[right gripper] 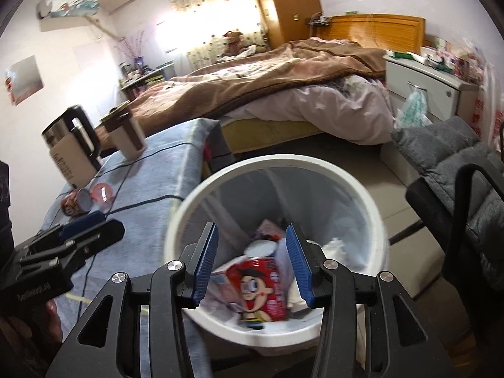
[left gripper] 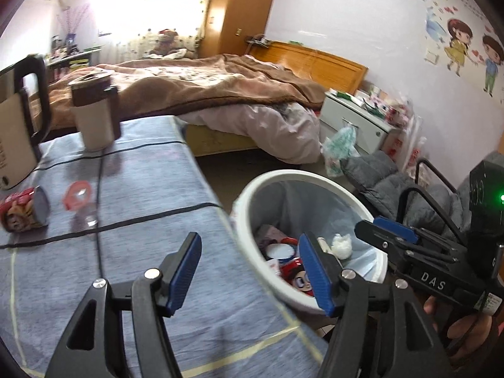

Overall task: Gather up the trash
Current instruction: 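Move both open tools back over the table toward the remaining items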

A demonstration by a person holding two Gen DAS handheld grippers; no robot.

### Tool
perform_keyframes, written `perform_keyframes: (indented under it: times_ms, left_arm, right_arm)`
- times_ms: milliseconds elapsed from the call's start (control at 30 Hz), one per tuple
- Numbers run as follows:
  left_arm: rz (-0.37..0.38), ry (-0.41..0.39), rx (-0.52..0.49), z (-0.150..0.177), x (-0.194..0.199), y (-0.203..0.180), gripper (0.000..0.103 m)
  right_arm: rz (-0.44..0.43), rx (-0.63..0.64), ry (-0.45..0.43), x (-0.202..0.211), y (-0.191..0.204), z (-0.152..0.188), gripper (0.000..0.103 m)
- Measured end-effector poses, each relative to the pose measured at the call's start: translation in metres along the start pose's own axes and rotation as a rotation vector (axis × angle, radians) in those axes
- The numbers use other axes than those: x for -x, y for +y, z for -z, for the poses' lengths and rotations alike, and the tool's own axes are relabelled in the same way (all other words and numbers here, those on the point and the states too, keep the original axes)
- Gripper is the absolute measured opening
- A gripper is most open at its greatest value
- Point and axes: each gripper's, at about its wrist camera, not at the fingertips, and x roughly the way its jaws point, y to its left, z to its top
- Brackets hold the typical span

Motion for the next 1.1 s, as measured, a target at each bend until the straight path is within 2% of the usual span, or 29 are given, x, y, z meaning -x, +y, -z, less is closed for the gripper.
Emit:
perform_keyframes:
  times_ms: [367,833,933,1033,1100]
  left_arm:
    - [-0.167,-0.040,0.103,0.011,0.034,0.077,0.068]
    - [-0.316,-0.070,0.204,0.019,0.068,0.176,0.069]
    - [-0.329,-0.072,0.230,0.019,0.073,0.197,0.069]
    - [-0.378,-0.074,0.213,0.018,0.077,0.212,0.070]
    - [-0.363,-0.063,0.218,0.017,0.075,0.223,0.071]
  right_arm:
    - [-0.083,0.063,0.020,-0.012,0.050,0.003,0.046]
    - [-0.183,0.190,0.079,-0.050,0.132,0.001,0.046]
    - [-0.209,0.223,0.099,-0.062,0.151,-0.003,0.046]
    - [-0.230,0.253,0.122,-0.075,0.171,-0.007,0.046]
    - [-0.247,0.271,0.130,-0.083,0.182,-0.009,0.046]
